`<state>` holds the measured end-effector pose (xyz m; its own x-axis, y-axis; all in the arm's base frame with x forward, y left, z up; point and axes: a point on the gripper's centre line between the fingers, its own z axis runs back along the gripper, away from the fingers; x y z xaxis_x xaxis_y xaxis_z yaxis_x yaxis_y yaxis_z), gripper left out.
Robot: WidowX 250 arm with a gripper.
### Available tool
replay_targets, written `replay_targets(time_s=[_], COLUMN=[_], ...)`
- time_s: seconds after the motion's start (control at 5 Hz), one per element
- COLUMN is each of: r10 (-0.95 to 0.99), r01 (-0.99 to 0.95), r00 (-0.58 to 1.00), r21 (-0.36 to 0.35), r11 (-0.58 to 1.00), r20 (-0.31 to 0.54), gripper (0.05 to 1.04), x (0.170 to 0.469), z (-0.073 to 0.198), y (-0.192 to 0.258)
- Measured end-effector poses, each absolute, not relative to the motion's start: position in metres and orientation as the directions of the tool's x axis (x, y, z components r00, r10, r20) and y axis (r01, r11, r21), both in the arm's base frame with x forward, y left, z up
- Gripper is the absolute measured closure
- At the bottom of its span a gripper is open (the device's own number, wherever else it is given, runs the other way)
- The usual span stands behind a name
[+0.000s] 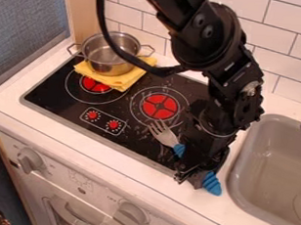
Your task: Moved blue fork to the top right of burners
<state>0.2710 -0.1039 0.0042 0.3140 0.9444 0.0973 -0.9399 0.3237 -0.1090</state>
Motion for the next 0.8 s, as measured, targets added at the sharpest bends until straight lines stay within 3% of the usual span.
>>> replay_targets(time_s=[0.4,0.6,0.8], r10=[0.949,0.959,0.984], r01=[-0.951,-0.96,-0.976], r00=[0.285,0.24,0.136], r21=[-0.079,-0.109,-0.154], r11=[0.297,0.257,0.153], r20=[0.134,0.151,0.111], gripper=[0.638,0.639,0.638], x=[0.27,0.272,0.28], z=[0.01,0.033,0.051], y=[-0.097,-0.094,-0.094])
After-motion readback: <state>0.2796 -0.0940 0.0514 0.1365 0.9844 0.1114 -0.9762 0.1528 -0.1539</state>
